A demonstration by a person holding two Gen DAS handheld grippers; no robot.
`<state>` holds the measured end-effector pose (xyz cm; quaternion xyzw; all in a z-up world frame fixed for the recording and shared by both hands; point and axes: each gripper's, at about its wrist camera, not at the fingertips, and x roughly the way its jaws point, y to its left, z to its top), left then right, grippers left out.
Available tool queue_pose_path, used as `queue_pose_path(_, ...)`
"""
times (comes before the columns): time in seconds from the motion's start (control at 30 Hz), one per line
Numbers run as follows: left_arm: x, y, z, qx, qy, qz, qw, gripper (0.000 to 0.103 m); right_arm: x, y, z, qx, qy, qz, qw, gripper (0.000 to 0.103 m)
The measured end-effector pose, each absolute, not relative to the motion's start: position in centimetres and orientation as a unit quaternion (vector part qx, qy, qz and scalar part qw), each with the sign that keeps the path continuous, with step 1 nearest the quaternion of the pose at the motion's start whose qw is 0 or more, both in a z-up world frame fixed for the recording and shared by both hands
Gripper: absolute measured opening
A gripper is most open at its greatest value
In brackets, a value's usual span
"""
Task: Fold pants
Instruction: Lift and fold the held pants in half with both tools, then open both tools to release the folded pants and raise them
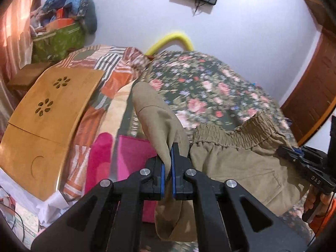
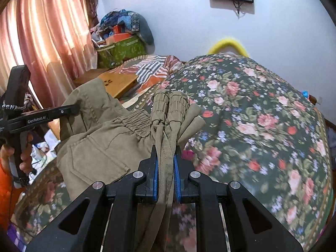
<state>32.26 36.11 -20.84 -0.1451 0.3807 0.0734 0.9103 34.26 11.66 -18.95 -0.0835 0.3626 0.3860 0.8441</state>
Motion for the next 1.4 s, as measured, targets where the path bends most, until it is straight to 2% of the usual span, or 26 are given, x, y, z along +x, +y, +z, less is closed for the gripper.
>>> queue_pose_path(0.2, 33.2, 39.1, -25.4, -0.158, 0.418, 0.103, 0.889, 0.004, 35.9, 14.2, -22.7, -0.094, 0.390, 0.357, 0.844, 0.011)
queue_pose_path(0.33, 32.7, 41.2, -28.7, -0.191, 0.453, 0.102, 0.865, 0.005, 36.6, 14.1, -24.3, -0.105, 0.417, 0.346, 0.834, 0.017)
queue_pose_path(0.47, 32.6, 41.0, -29.1, -0.177, 0.464, 0.111, 0.861, 0.009, 36.3, 13.9, -25.2, -0.126, 0.428, 0.345, 0.826, 0.020)
queue_pose_path(0.53, 32.4, 40.7, -28.7, -0.164, 0.466, 0.123, 0.861, 0.015, 35.8, 13.8, -25.4, -0.140, 0.432, 0.343, 0.822, 0.027)
queue_pose_path(0.6, 32.1, 40.8, -28.6, -0.160, 0.467, 0.137, 0.859, 0.030, 35.4, 13.5, -25.3, -0.153, 0.431, 0.338, 0.822, 0.032)
queue_pose_path(0.67, 31.5, 41.2, -28.4, -0.162, 0.469, 0.155, 0.854, 0.039, 34.4, 12.9, -24.6, -0.170, 0.419, 0.339, 0.825, 0.033)
queue_pose_path(0.73, 30.8, 41.2, -27.9, -0.166, 0.470, 0.157, 0.853, 0.039, 33.7, 12.2, -23.8, -0.180, 0.407, 0.337, 0.830, 0.038)
queue_pose_path(0.8, 30.2, 40.8, -27.1, -0.157, 0.469, 0.162, 0.854, 0.039, 32.8, 11.3, -22.6, -0.180, 0.391, 0.337, 0.837, 0.044)
queue_pose_path(1.0, 26.9, 37.2, -21.6, -0.135, 0.436, 0.146, 0.877, 0.039, 29.7, 8.2, -17.7, -0.150, 0.348, 0.342, 0.860, 0.047)
queue_pose_path(1.1, 24.8, 34.3, -17.6, -0.120, 0.399, 0.133, 0.899, 0.039, 27.8, 6.7, -14.8, -0.128, 0.322, 0.347, 0.871, 0.051)
queue_pose_path(1.4, 16.5, 25.2, -5.8, -0.097, 0.268, 0.086, 0.955, 0.039, 20.9, 2.4, -6.7, -0.070, 0.233, 0.367, 0.898, 0.051)
